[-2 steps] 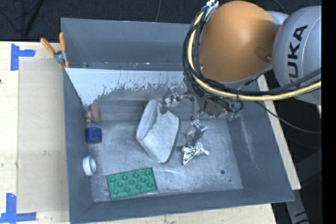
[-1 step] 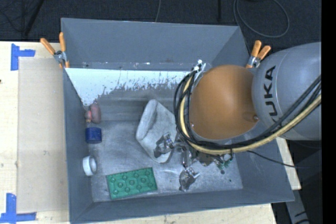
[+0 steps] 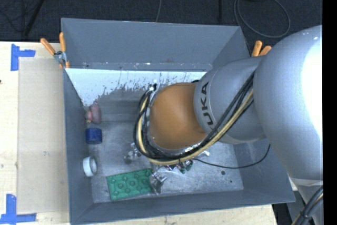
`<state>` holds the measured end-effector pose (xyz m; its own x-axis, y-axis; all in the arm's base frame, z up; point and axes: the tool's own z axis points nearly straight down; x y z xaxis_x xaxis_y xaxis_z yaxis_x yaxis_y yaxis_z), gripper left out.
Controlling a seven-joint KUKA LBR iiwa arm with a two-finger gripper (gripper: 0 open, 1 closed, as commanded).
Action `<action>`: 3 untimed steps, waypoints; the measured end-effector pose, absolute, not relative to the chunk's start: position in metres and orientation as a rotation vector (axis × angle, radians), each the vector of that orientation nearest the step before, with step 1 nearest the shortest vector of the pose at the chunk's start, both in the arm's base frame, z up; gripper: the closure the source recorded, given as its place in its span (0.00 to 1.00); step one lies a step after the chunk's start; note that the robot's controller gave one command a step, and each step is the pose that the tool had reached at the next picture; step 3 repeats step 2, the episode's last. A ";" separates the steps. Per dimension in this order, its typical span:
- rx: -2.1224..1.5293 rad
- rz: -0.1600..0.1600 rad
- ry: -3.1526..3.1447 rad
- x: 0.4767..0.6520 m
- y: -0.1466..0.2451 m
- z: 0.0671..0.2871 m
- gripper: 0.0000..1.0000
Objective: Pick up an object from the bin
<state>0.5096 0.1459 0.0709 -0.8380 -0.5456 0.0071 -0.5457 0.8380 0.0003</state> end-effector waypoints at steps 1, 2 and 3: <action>0.882 0.006 -2.998 0.508 0.144 0.074 1.00; 0.924 0.000 -3.012 0.515 0.146 0.234 1.00; 0.924 0.000 -3.012 0.515 0.146 0.234 1.00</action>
Offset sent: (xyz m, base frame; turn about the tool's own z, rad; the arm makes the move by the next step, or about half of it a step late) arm 0.0000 0.0000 0.0000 0.0000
